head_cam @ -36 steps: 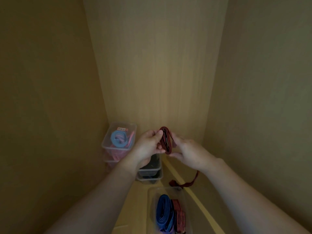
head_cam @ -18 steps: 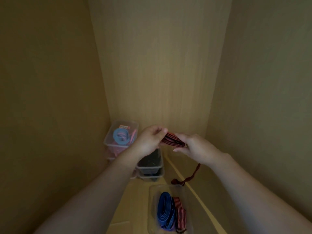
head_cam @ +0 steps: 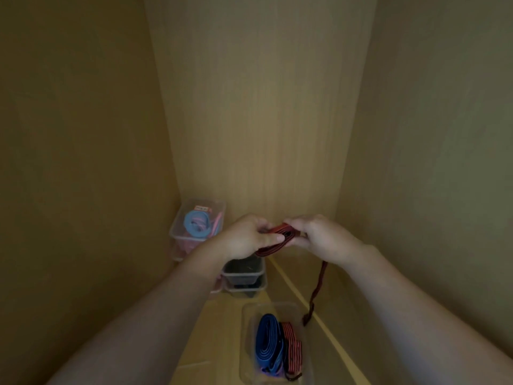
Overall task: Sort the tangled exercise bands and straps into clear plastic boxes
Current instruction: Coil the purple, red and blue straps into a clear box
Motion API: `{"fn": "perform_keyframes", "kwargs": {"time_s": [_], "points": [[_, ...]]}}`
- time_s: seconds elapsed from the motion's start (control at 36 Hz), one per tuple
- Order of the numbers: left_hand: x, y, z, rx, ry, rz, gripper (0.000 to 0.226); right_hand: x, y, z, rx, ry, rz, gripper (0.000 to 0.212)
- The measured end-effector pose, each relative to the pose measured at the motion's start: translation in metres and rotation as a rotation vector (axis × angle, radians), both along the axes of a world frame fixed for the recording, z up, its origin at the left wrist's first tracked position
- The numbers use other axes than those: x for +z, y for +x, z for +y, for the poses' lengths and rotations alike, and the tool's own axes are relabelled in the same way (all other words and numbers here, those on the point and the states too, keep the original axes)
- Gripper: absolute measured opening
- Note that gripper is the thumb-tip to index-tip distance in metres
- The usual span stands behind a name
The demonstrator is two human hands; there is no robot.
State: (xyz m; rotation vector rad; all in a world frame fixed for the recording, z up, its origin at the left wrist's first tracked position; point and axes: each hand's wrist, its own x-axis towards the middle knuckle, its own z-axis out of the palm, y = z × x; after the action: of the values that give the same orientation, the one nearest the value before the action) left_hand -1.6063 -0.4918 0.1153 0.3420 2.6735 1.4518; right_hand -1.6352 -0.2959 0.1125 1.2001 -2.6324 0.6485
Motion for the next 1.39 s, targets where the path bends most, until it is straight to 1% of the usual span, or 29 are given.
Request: {"fn": "perform_keyframes", "kwargs": {"time_s": [0.14, 0.25, 0.31, 0.42, 0.44, 0.47, 0.56, 0.67, 0.78, 0.83, 0.92, 0.97, 1.06, 1.11, 1.17, 1.19, 1.22, 1.28, 1.31, 1.33, 1.39], "points": [[-0.004, 0.004, 0.010, 0.119, 0.262, -0.007, 0.016, 0.001, 0.005, 0.002, -0.094, -0.106, 0.016, 0.033], [-0.006, 0.005, 0.020, 0.166, 0.381, 0.033, 0.016, -0.002, 0.007, -0.003, -0.084, -0.102, -0.033, 0.040], [-0.006, 0.007, 0.024, 0.150, 0.458, 0.007, 0.014, -0.004, 0.009, -0.005, -0.085, -0.077, -0.071, 0.052], [-0.002, 0.009, 0.029, 0.158, 0.592, -0.049, 0.016, -0.010, 0.015, -0.006, -0.053, -0.032, -0.104, 0.090], [-0.002, 0.009, 0.030, 0.164, 0.620, -0.056, 0.017, -0.010, 0.017, -0.006, -0.045, -0.044, -0.102, 0.095], [-0.001, 0.009, 0.029, 0.166, 0.632, -0.065, 0.017, -0.011, 0.017, -0.007, -0.043, -0.062, -0.084, 0.095], [0.000, 0.010, 0.028, 0.158, 0.603, -0.094, 0.025, -0.012, 0.015, -0.006, -0.044, -0.107, 0.001, 0.081], [0.005, 0.011, 0.019, 0.161, 0.533, -0.092, 0.038, -0.010, 0.013, -0.001, -0.003, -0.053, 0.023, 0.065], [0.011, 0.010, 0.014, 0.180, 0.457, -0.023, 0.032, -0.010, 0.015, -0.002, 0.050, -0.032, 0.042, 0.057], [0.012, 0.009, 0.013, 0.199, 0.511, -0.031, 0.027, -0.009, 0.014, -0.003, 0.031, -0.042, 0.064, 0.054], [0.010, 0.009, 0.015, 0.216, 0.676, -0.072, 0.018, -0.010, 0.013, -0.002, 0.003, -0.104, 0.036, 0.049], [0.008, 0.009, 0.016, 0.208, 0.758, -0.081, 0.023, -0.012, 0.012, -0.002, 0.007, -0.141, 0.011, 0.048], [0.002, 0.008, 0.019, 0.193, 0.838, -0.103, 0.035, -0.015, 0.013, -0.004, -0.050, -0.157, 0.005, 0.052], [-0.001, 0.009, 0.022, 0.183, 0.897, -0.143, 0.036, -0.017, 0.012, -0.004, -0.097, -0.189, 0.030, 0.051], [-0.003, 0.009, 0.022, 0.173, 0.932, -0.177, 0.033, -0.018, 0.011, -0.003, -0.116, -0.213, 0.062, 0.045], [-0.003, 0.009, 0.022, 0.185, 0.906, -0.184, 0.031, -0.019, 0.010, -0.001, -0.118, -0.202, 0.062, 0.044], [-0.003, 0.008, 0.021, 0.212, 0.837, -0.178, 0.027, -0.018, 0.009, 0.001, -0.118, -0.171, 0.050, 0.045], [-0.005, 0.003, 0.017, 0.286, 0.513, -0.083, 0.022, -0.017, 0.009, 0.005, -0.122, -0.070, 0.006, 0.047], [-0.006, 0.001, 0.013, 0.294, 0.323, -0.020, 0.022, -0.016, 0.009, 0.007, -0.111, -0.022, -0.015, 0.045], [-0.007, 0.000, 0.010, 0.277, 0.171, 0.028, 0.022, -0.016, 0.009, 0.007, -0.086, 0.008, -0.023, 0.042], [-0.007, 0.004, 0.007, 0.179, -0.009, 0.057, 0.021, -0.016, 0.010, 0.006, -0.023, 0.042, -0.028, 0.036]]}}
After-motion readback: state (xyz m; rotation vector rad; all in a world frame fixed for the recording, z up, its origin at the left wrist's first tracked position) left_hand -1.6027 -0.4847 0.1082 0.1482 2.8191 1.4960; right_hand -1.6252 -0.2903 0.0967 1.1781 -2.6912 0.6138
